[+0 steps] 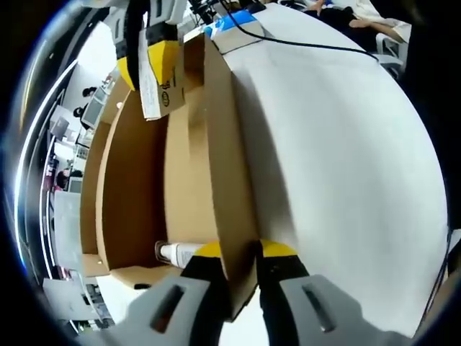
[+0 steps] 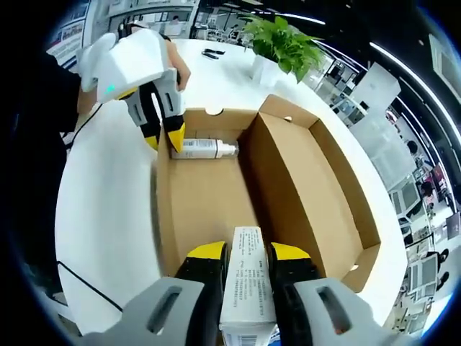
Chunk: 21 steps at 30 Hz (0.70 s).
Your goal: Operate the shoe box by opening the lid, removing the specified soft item, and placing it in the target area until the item is outside and the box remains undamaged.
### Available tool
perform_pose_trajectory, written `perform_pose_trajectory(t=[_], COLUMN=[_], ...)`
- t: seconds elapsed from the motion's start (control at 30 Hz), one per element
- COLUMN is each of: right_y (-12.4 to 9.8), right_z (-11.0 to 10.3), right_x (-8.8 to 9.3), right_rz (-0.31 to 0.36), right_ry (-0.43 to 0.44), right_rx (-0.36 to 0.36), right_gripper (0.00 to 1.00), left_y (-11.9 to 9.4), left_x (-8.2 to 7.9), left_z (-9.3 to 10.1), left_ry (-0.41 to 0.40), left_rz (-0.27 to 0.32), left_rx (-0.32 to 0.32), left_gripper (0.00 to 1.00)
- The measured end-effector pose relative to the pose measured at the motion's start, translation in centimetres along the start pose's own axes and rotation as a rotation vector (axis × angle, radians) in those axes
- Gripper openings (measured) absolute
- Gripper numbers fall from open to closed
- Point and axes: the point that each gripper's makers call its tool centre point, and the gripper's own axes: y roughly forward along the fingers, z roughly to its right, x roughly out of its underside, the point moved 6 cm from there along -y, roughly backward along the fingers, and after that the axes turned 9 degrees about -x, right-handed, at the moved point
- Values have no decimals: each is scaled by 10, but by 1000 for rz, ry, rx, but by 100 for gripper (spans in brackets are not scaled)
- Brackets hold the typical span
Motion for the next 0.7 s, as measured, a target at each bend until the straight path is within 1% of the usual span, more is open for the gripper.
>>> perform_pose_trajectory(t=[0.17,0.37,0.47,0.63,0.7], right_y=[2,6,1,-2,-7], right_z=[-2,-1,-5,-8,-8], right_x=[0,-5,-7,-3,-5], right_rz=[27,36,76,78,101], right_ry=[14,4,11,0,6], right_rx=[-1,-8,-4,-5,3], right_gripper=[22,22,22,22,22], left_y=[0,-1,-2,-4,-5], left_x=[1,1,1,0,0], left_z=[-1,-3,-2,2,3], left_ry=[-25,-57,-73,-84,-88], left_rz=[-1,-12,-15,-31,-37], left_rx=[6,6,8,11,12], left_gripper=[12,12,12,11,11])
